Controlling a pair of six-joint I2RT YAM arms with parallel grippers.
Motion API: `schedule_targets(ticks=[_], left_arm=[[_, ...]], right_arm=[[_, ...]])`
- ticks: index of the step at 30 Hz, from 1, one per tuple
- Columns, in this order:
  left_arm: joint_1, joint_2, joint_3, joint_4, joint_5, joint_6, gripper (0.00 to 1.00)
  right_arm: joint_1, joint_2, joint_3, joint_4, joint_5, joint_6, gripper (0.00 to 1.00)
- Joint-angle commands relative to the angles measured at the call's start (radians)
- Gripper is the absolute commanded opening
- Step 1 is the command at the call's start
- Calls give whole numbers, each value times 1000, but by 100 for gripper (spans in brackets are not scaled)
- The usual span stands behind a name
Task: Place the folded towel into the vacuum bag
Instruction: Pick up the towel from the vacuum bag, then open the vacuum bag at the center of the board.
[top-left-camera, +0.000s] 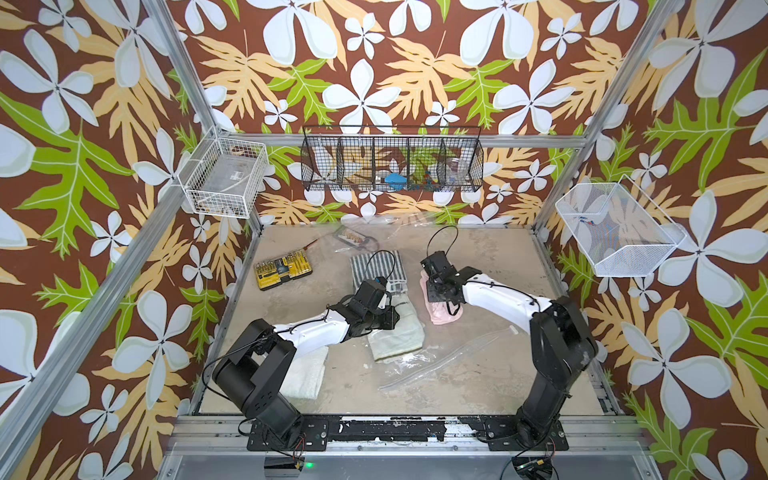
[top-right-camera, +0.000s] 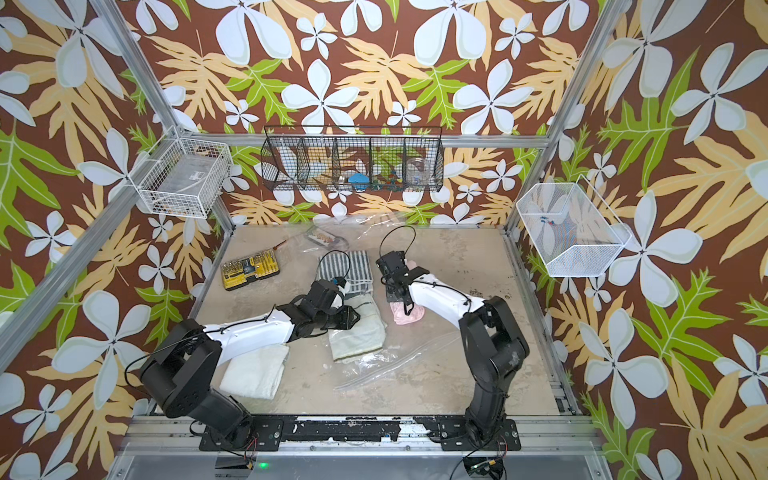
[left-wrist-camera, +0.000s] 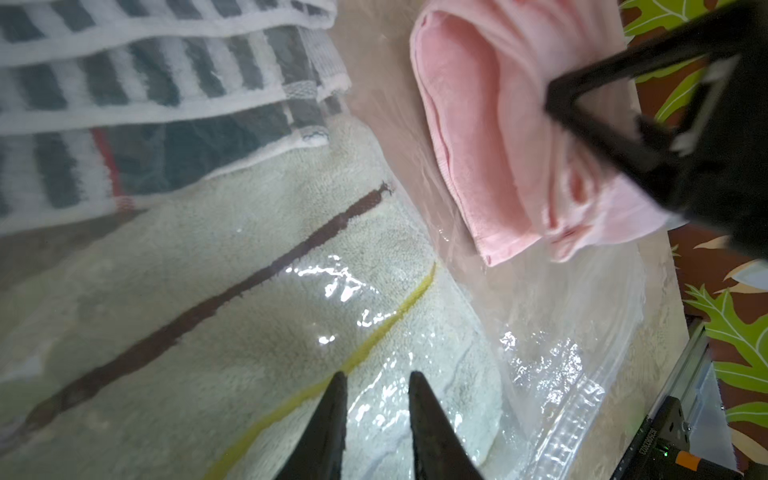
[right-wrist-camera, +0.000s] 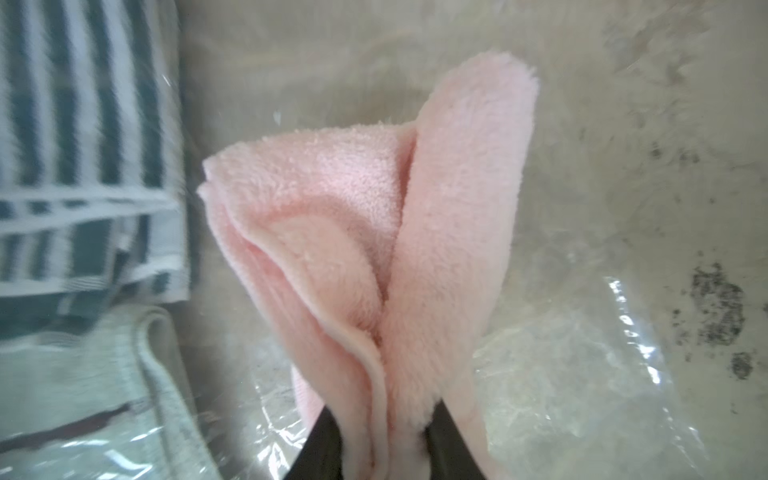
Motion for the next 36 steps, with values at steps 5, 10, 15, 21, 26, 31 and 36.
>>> schedule_targets(ticks=[5, 10, 15, 21, 26, 31, 36], left_arm=[[-257, -73, 71, -78, -29, 146, 62], [-450, -56, 88, -97, -130, 246, 70], [-516, 2, 125, -88, -176, 317, 75], [-583, 126, 168, -74, -355, 433, 81], [-603, 166, 166, -68, -509, 511, 83], [-664, 246, 172, -60, -698, 639, 82], [-671, 307, 205, -55, -840, 654, 78]], right_arm=[[-106, -264, -152, -69, -124, -63, 24], [-167, -457, -288, -77, -176, -75, 18], [-177, -537, -331, -125, -187, -83, 14], [-260, -589, -322, -151, -209, -116, 12], [-331, -615, -310, -172, -227, -152, 11], [-357, -626, -312, -174, -238, -158, 10], [-357, -629, -328, -169, -258, -143, 10]])
